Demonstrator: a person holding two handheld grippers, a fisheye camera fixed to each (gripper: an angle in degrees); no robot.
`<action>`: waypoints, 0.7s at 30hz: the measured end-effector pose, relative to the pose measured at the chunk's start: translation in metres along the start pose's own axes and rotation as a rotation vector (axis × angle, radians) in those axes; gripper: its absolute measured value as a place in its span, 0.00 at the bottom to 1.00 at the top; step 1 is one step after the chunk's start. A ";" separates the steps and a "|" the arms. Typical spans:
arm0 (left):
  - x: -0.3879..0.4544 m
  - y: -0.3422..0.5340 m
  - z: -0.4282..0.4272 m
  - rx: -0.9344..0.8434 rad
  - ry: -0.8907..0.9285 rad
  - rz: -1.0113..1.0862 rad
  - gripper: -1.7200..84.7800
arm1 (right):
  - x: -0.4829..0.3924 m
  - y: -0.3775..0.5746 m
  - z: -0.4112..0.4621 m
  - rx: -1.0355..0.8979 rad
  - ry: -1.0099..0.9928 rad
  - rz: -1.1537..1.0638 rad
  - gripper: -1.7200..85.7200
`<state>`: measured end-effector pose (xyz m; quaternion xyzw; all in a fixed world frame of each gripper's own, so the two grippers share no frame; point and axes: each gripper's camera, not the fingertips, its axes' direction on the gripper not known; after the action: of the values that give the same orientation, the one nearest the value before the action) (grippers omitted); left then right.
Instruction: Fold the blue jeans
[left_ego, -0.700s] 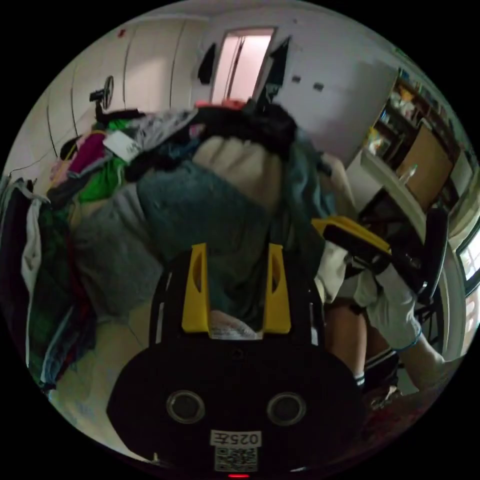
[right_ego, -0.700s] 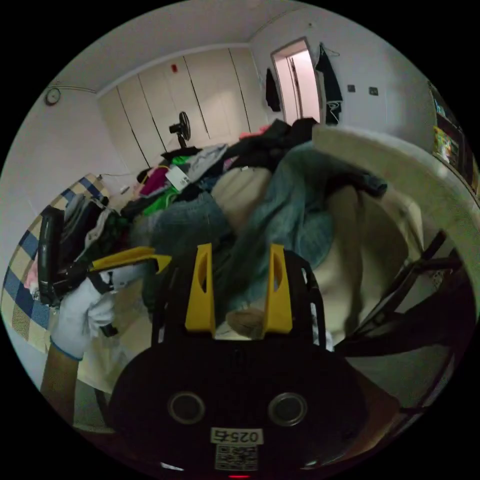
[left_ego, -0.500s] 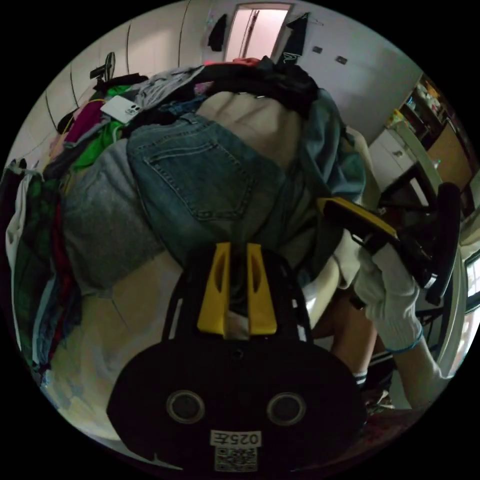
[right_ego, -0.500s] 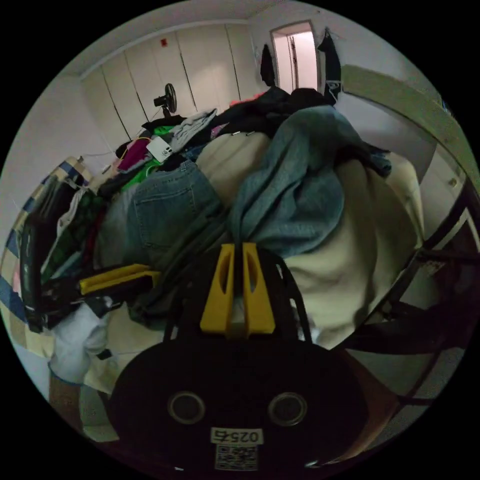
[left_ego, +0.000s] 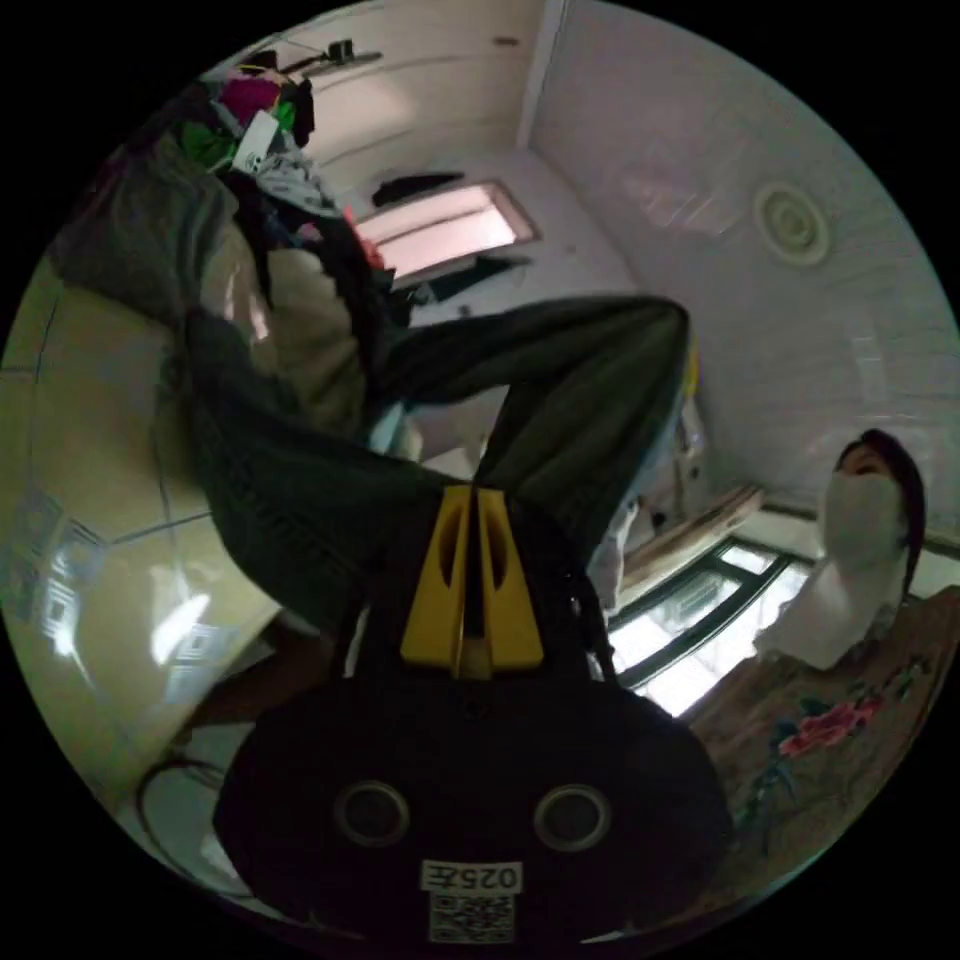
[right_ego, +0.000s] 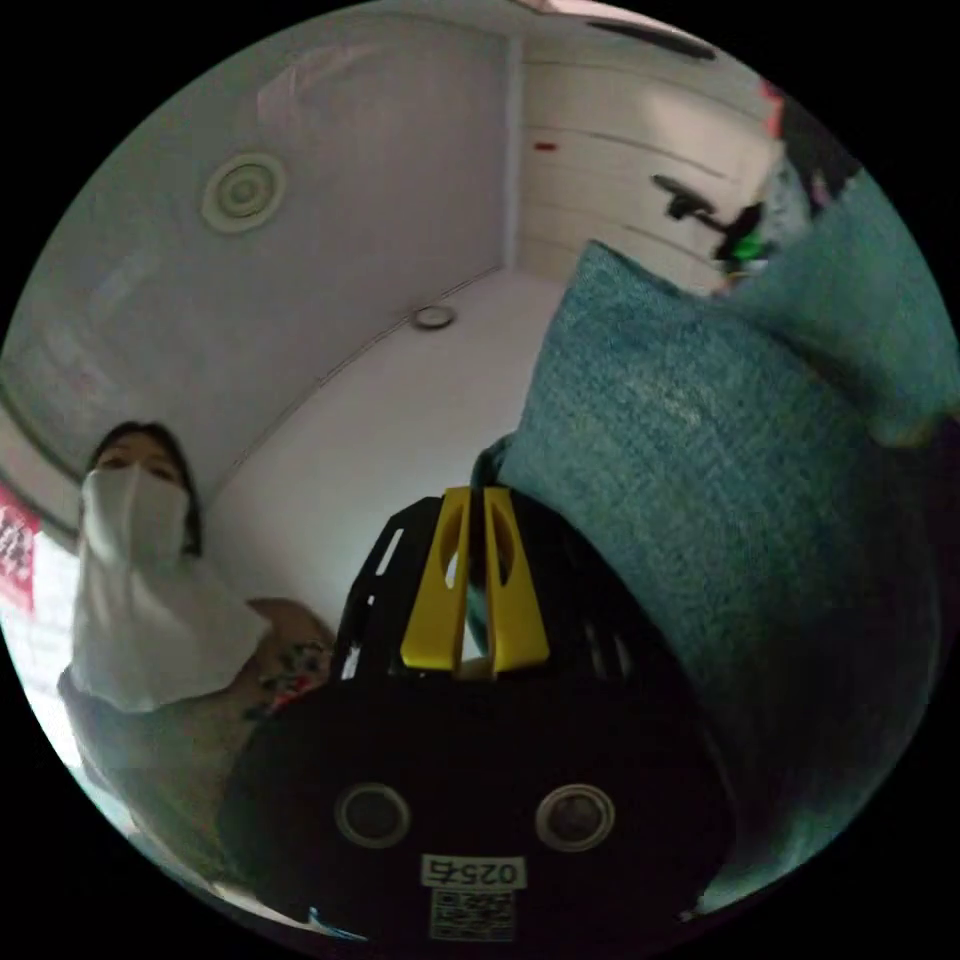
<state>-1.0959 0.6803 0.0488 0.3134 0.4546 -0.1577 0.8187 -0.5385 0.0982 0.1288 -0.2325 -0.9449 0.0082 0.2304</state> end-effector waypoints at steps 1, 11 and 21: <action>0.012 -0.001 -0.016 0.063 0.028 0.015 0.01 | -0.024 -0.001 0.000 0.032 -0.116 -0.047 0.01; 0.211 -0.034 -0.059 0.124 0.413 0.647 0.02 | -0.320 -0.086 -0.037 -0.067 -0.020 -0.546 0.01; 0.268 0.169 -0.089 0.058 -0.348 0.934 0.17 | -0.511 -0.112 -0.075 0.193 -0.101 -0.667 0.01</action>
<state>-0.9177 0.8730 -0.1499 0.4751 0.1178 0.1630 0.8566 -0.1524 -0.2350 -0.0113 0.1127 -0.9739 0.0332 0.1942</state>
